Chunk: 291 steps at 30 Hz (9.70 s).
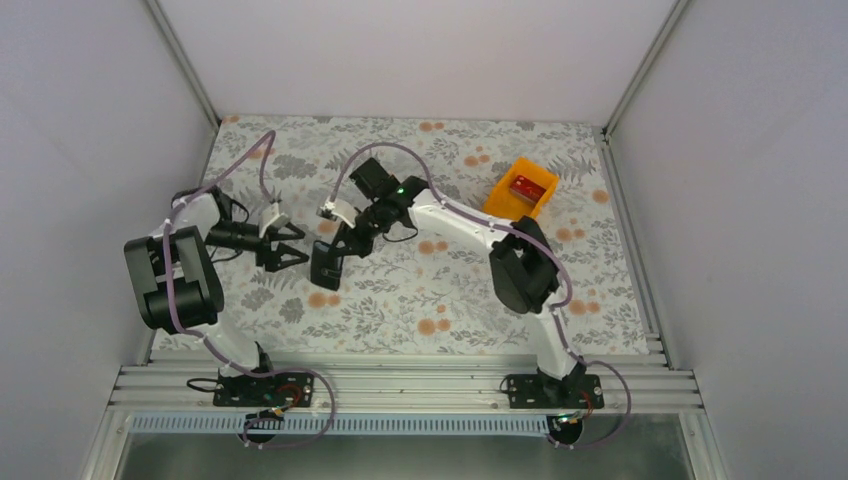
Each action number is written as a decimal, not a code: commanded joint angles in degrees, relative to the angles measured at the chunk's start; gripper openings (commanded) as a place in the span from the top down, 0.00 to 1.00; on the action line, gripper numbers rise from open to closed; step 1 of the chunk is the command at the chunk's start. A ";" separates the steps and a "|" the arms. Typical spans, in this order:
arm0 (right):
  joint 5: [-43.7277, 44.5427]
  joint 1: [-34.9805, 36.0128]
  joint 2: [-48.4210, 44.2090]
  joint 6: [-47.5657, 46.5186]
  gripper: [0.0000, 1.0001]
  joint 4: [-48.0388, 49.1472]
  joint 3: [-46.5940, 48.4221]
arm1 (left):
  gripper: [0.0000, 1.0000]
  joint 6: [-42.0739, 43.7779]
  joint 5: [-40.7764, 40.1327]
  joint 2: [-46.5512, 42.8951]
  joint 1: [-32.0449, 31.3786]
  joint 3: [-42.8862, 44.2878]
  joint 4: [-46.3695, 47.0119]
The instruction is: Take the credit cards out of the card holder
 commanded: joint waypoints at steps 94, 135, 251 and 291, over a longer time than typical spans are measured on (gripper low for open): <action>-18.03 -10.36 -25.46 6.65 0.96 24.79 -7.97 | 0.62 -23.15 20.93 -16.72 -14.98 15.79 -2.08; 40.65 0.13 -6.13 35.82 0.67 14.60 9.72 | 0.98 -76.99 -18.44 -17.49 -17.17 13.36 31.32; -14.84 -17.53 -33.77 -0.58 0.52 20.84 -21.82 | 0.98 -39.18 7.51 -18.93 -27.03 18.90 5.30; -22.21 -16.30 -28.37 -5.14 0.42 13.60 -15.94 | 0.98 -39.53 8.88 -18.74 -27.23 20.26 5.35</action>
